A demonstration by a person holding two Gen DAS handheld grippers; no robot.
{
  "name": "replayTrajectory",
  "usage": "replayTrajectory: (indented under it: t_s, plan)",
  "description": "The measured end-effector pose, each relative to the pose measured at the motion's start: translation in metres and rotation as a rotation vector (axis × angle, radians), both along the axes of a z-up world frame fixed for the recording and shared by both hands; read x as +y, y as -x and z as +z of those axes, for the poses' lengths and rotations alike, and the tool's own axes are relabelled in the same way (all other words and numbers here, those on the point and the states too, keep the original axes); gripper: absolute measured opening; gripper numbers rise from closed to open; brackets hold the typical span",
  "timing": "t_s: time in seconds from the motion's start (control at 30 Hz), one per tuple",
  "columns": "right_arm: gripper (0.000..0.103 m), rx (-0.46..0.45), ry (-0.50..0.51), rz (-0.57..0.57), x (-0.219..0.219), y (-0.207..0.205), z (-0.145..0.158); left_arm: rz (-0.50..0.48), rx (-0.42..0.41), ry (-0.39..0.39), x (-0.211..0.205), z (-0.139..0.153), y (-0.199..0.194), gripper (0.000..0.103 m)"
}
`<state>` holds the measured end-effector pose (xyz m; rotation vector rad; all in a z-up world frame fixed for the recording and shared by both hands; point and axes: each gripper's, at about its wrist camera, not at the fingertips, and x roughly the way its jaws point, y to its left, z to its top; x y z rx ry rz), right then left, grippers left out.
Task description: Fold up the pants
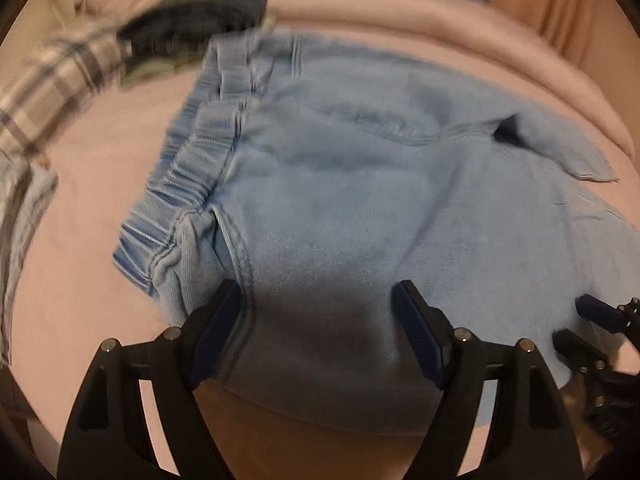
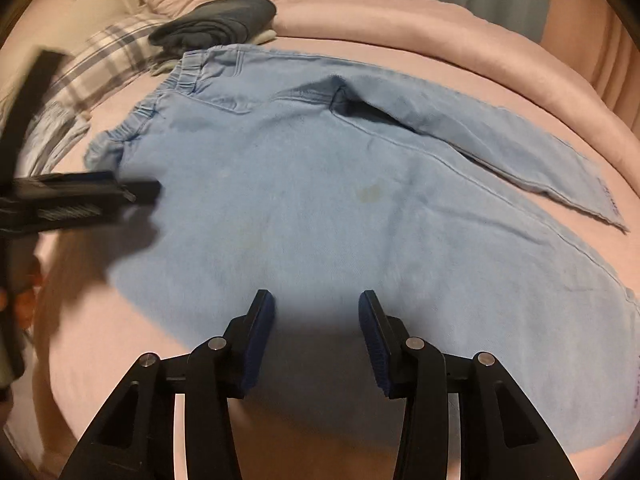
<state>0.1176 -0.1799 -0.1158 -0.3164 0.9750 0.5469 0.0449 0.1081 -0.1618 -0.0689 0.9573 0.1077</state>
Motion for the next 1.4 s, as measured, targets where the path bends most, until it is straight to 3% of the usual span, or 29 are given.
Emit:
replayTrajectory:
  t_s: [0.17,0.27,0.4,0.47,0.7,0.93,1.03,1.1,1.17,1.27,1.4]
  plan:
    - [0.045,0.079,0.004,0.016,-0.023,0.000,0.013,-0.062,-0.010,0.020,0.008,0.013,0.018,0.081]
    - [0.045,0.025,0.009,0.010,-0.025,-0.002,0.025,-0.059,-0.011,0.023,0.014,0.016,0.022,0.089]
    - [0.046,0.082,0.036,-0.007,-0.022,-0.002,0.002,-0.066,0.019,-0.038,0.004,0.001,0.022,0.090]
    - [0.047,0.028,0.015,0.001,-0.024,0.006,-0.003,-0.076,0.020,-0.055,0.003,0.004,0.022,0.090]
    - [0.051,0.059,-0.001,-0.002,-0.024,0.010,0.013,-0.055,0.033,0.005,0.011,0.012,0.021,0.090]
    - [0.055,0.097,-0.019,-0.024,-0.033,0.013,0.006,-0.044,0.055,0.012,0.008,0.011,0.024,0.090]
    - [0.055,0.087,-0.048,-0.011,-0.034,0.015,0.019,-0.042,0.027,0.034,0.011,0.019,0.030,0.090]
    - [0.055,0.077,-0.046,0.003,-0.034,0.017,0.018,-0.029,0.046,0.024,0.013,0.012,0.029,0.090]
    - [0.056,0.123,-0.014,-0.015,-0.035,0.017,0.002,-0.011,0.087,0.059,0.017,-0.002,0.026,0.090]
    - [0.070,0.095,-0.019,0.020,-0.032,0.026,-0.001,0.000,0.073,0.100,0.023,-0.003,0.028,0.091]
    - [0.071,0.098,0.015,0.051,-0.028,0.027,0.007,-0.025,0.034,0.118,0.024,0.014,0.036,0.091]
